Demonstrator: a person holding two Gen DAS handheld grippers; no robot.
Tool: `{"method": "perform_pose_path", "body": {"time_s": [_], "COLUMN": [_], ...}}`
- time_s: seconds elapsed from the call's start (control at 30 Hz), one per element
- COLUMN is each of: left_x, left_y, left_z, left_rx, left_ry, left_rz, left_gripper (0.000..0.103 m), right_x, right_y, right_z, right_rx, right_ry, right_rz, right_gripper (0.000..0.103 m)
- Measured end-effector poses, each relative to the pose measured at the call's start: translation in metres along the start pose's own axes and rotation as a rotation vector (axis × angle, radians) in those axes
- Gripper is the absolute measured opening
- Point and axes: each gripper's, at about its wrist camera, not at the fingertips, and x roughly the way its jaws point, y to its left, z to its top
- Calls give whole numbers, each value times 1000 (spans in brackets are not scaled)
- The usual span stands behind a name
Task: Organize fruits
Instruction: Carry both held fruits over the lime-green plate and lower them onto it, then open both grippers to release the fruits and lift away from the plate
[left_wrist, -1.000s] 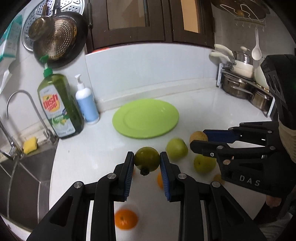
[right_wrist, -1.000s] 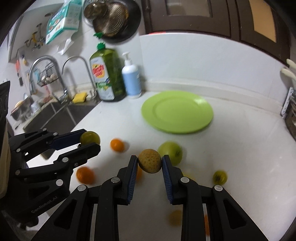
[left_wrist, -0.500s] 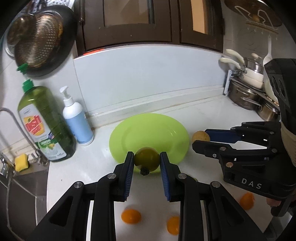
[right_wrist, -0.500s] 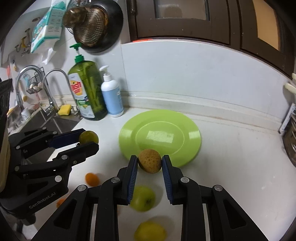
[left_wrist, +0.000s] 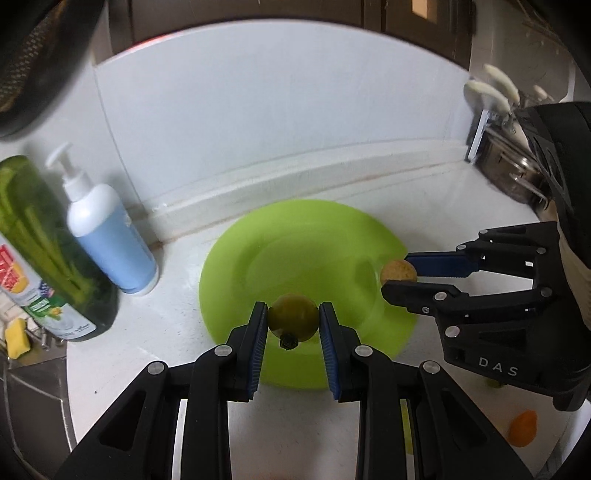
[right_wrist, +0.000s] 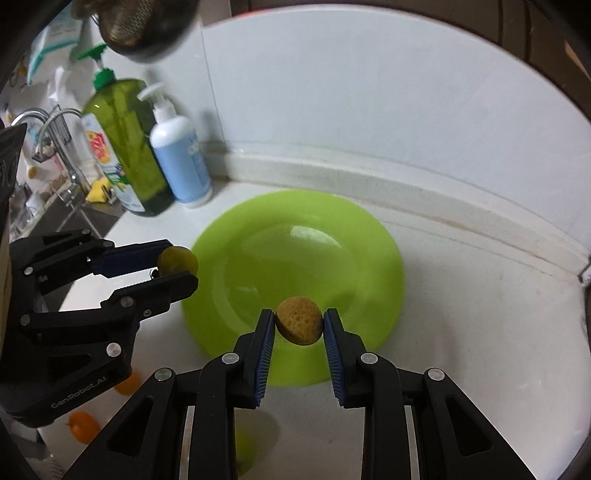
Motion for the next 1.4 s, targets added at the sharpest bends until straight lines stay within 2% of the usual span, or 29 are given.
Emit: {"method": "perform_pose_path", "body": {"time_s": [0.37,0.67,0.83,0.97,1.0,1.07,1.13,1.4], "left_x": [44,63,67,65,64,58,48,-19], "left_y": [1,2,2,5,4,3,3,2], "left_z": [2,-5,-5,-5,-5,-4,-2,-7], "left_rx": [17,13,8,7,12,22,29,-7], "left_ry": [109,164,166,156,148,123,99,-24], "left_rz": [-16,-22,-25,-27,-26,-10,10,65], "left_gripper": [28,28,28,30,32,45,46,56], "right_x": [48,63,65,65,65,64,58,7], "right_y": [-10,-16,-16,-15,-14,-13,-11,-1], "right_z": [2,-1,0,1,1,1,1,-8], "right_rx": [10,22,23,19,18,20,22,35], "right_ry": [111,140,139,139,139,126,107,0], "right_rz": [29,41,43,44,47,50,51,17], "right_gripper": [28,28,28,28,28,29,34,37]}}
